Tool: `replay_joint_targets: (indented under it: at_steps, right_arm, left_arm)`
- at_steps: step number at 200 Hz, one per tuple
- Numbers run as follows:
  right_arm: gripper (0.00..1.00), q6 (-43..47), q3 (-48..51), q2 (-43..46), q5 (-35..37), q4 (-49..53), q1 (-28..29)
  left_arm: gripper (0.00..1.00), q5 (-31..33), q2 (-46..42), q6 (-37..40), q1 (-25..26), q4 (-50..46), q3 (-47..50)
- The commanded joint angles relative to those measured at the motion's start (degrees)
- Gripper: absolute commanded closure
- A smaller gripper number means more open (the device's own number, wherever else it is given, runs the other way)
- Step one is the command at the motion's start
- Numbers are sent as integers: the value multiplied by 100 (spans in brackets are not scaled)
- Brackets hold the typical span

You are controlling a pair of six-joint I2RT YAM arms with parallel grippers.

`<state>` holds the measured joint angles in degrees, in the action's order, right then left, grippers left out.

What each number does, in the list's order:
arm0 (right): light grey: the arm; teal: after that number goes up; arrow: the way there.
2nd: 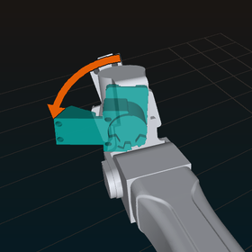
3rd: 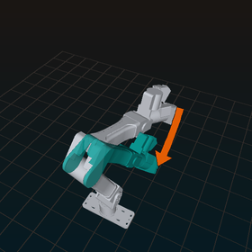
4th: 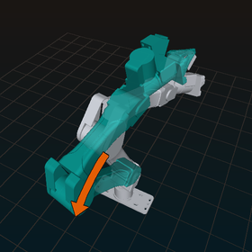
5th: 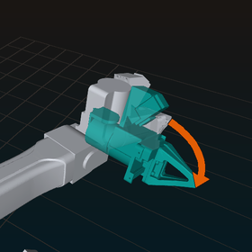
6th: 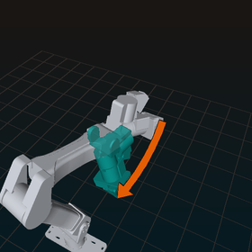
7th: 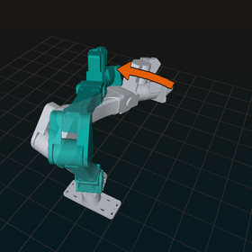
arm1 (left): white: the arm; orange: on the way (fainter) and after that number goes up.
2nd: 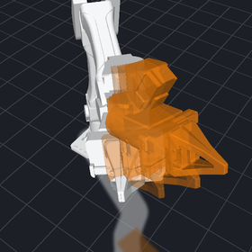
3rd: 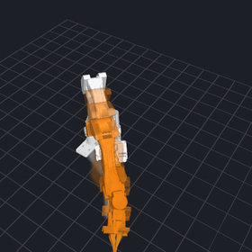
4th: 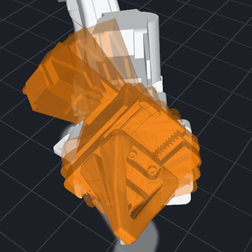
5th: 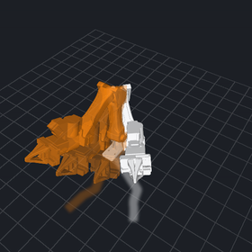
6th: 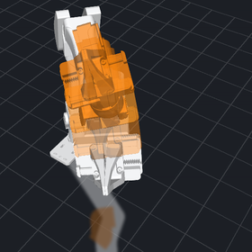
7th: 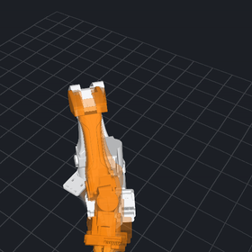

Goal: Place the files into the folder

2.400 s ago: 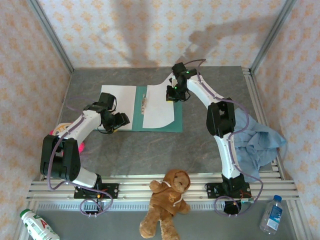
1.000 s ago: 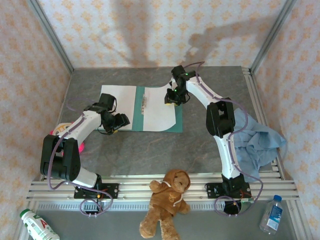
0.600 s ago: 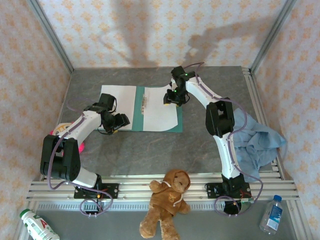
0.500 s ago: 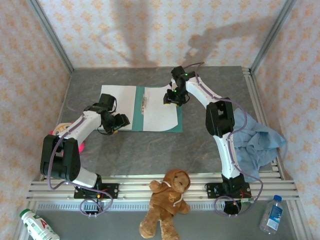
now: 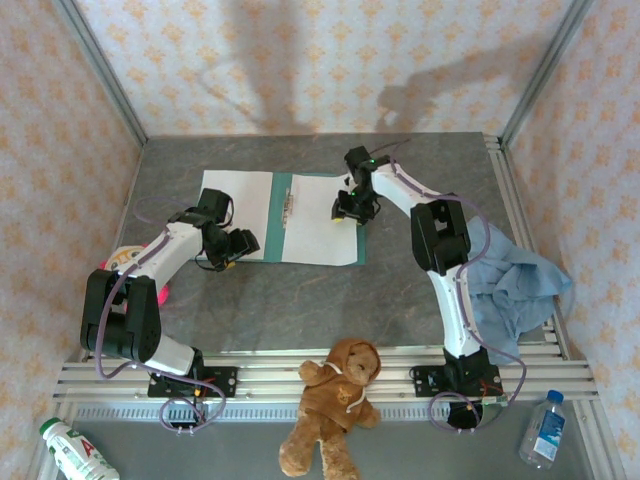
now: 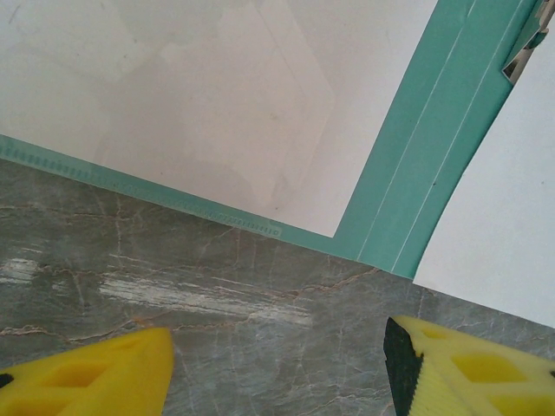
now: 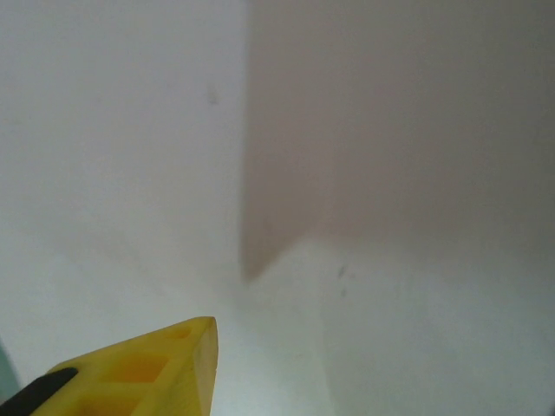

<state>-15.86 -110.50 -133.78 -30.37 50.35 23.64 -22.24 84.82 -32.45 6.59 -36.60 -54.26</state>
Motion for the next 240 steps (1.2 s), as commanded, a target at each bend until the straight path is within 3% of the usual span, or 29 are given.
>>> replay_joint_targets:
  at_steps: [1,144,240]
  right_arm:
    - [57,-320,297,466,192,-402,-30]
    - [57,14,-392,203,497,48,-132]
    - [55,74,-861,86,862,393,-502]
  left_arm:
    - [34,5,-1,125,-50,-41,47]
    - [34,0,-53,151,-44,-119,3]
    - [34,-21,-51,151,-44,-115,46]
